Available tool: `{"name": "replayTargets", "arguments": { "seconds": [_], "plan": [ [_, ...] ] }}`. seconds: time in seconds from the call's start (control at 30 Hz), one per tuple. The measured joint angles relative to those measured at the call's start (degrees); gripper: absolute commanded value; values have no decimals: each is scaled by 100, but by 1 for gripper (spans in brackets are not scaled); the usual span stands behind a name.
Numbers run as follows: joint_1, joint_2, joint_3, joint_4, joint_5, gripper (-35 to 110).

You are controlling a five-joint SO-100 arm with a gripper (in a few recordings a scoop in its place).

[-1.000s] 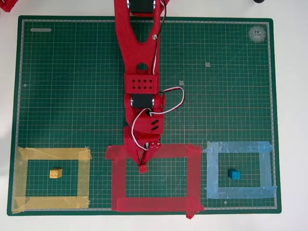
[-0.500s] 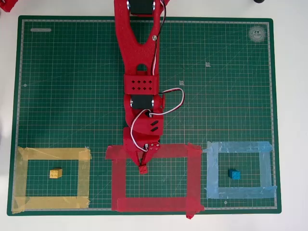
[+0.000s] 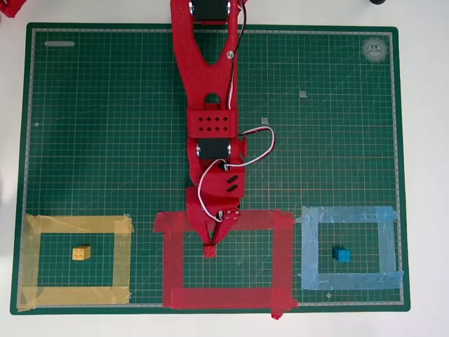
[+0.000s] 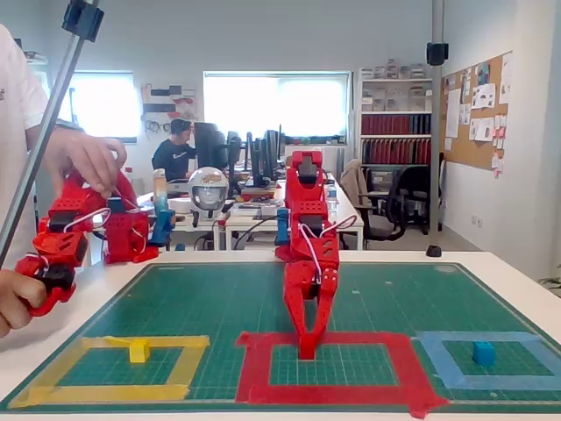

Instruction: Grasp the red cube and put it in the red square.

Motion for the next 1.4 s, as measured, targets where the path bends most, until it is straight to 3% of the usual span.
{"name": "replayTargets", "arguments": {
  "seconds": [1.4],
  "plan": [
    [0,-105,62,-571,0,0]
  ]
}}
